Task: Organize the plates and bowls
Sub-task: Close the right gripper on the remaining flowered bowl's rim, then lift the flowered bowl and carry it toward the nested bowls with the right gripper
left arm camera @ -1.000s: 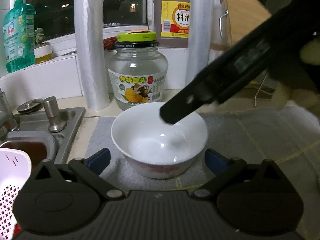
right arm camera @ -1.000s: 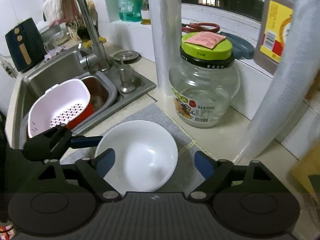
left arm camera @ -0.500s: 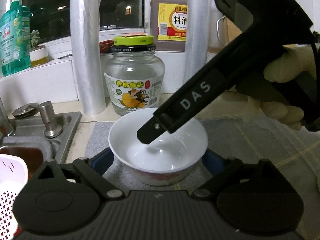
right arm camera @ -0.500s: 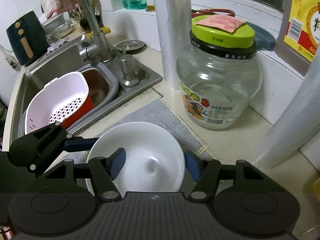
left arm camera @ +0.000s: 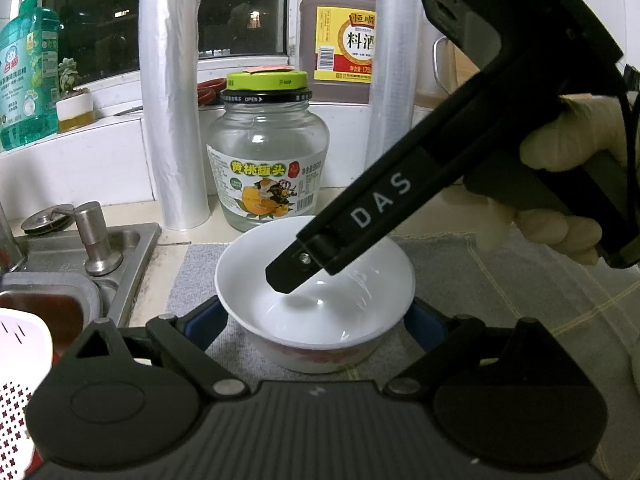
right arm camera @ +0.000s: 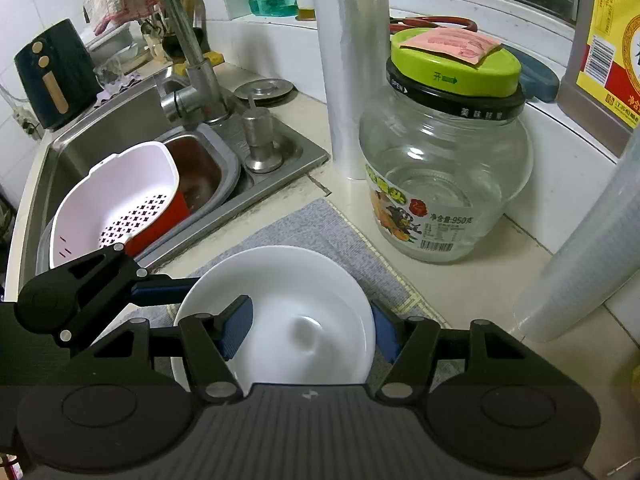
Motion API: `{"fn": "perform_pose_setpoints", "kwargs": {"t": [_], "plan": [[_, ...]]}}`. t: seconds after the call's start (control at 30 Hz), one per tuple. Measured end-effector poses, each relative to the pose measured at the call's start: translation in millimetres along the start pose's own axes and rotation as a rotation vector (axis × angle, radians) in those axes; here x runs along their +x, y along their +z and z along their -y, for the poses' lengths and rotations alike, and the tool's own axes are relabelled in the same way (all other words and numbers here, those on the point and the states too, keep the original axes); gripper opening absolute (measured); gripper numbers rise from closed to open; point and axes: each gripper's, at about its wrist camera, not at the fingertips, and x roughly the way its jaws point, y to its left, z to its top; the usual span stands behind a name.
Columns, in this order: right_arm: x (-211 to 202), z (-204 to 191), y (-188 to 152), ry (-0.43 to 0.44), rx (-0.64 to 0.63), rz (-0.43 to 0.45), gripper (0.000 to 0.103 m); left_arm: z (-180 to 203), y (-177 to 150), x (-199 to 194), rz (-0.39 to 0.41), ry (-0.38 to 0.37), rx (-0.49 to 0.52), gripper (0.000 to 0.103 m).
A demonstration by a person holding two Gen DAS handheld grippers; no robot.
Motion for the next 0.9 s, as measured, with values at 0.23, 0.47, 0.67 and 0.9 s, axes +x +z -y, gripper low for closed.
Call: {"fn": "perform_pose_setpoints", "kwargs": {"t": [0.23, 0.47, 0.67, 0.9], "plan": [[-3, -3, -1, -0.003, 0.007, -0.002, 0.069, 3, 0, -4, -0.008, -0.004, 0.013, 0.094], [-18, -9, -6, 0.009, 0.025, -0.01, 0.069, 11, 4, -21, -0.015, -0.018, 0.033, 0.094], [-36, -19, -16, 0.013, 0.025, -0.008, 0.069, 23, 5, -39, -0.022, -0.035, 0.042, 0.094], [-62, -36, -32, 0.006, 0.022, 0.002, 0.069, 38, 3, -65, -0.016, -0.06, 0.042, 0.094]]}}
